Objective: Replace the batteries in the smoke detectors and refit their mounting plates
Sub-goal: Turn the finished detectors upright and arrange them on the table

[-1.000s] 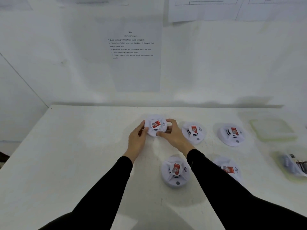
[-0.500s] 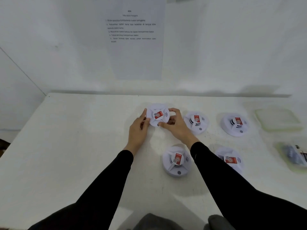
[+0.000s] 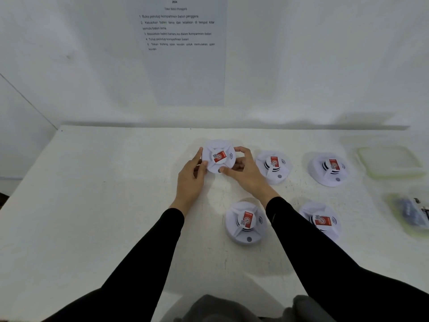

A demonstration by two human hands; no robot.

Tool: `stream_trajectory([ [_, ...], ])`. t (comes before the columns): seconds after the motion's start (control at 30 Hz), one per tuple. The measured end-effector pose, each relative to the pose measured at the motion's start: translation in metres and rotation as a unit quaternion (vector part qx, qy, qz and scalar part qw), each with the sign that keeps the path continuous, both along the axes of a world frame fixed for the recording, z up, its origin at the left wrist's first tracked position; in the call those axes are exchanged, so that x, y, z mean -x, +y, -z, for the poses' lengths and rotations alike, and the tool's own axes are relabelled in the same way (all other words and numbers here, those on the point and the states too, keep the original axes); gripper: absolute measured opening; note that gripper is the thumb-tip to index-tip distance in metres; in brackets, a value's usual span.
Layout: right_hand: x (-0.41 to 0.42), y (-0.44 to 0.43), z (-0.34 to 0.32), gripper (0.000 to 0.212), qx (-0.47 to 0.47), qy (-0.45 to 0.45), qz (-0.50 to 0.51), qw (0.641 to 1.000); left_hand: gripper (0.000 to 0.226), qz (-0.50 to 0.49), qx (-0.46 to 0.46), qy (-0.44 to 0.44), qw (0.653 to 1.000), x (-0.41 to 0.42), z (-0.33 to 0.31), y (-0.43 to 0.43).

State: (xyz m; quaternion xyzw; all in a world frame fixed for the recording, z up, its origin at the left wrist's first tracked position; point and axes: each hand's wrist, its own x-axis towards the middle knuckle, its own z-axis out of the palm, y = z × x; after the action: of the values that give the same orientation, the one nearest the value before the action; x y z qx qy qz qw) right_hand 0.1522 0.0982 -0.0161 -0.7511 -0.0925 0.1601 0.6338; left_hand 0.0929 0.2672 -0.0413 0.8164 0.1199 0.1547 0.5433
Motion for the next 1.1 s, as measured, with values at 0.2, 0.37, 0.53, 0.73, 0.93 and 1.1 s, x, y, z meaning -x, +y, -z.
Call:
stream_trajectory([
  [0.2, 0.0010, 0.0000, -0.0018, 0.066, -0.001, 0.001, -0.001, 1.000, 0.044, -0.003, 0.008, -0.009, 1.000, 0.0002, -0.0013, -0.0013],
  [0.37, 0.0016, 0.0000, -0.0035, 0.065, -0.002, 0.003, -0.001, 1.000, 0.045, -0.003, 0.007, -0.012, 1.000, 0.0010, -0.0026, -0.0017],
  [0.53, 0.0018, -0.0003, -0.0036, 0.066, 0.003, -0.001, -0.001, 1.000, 0.045, -0.004, 0.016, -0.013, 1.000, 0.0005, -0.0014, -0.0010],
  [0.73, 0.0020, -0.0001, -0.0039, 0.066, 0.007, -0.004, -0.003, 1.000, 0.045, -0.004, 0.011, -0.015, 1.000, -0.0008, 0.0004, -0.0004],
  [0.93, 0.0017, -0.0005, -0.0029, 0.066, 0.007, -0.005, -0.003, 1.000, 0.044, -0.006, 0.024, -0.015, 1.000, -0.0013, 0.0017, 0.0000],
  [1.1, 0.0009, 0.0003, -0.0028, 0.066, 0.008, -0.004, -0.004, 1.000, 0.044, -0.007, 0.015, -0.011, 1.000, -0.0008, -0.0001, -0.0004],
])
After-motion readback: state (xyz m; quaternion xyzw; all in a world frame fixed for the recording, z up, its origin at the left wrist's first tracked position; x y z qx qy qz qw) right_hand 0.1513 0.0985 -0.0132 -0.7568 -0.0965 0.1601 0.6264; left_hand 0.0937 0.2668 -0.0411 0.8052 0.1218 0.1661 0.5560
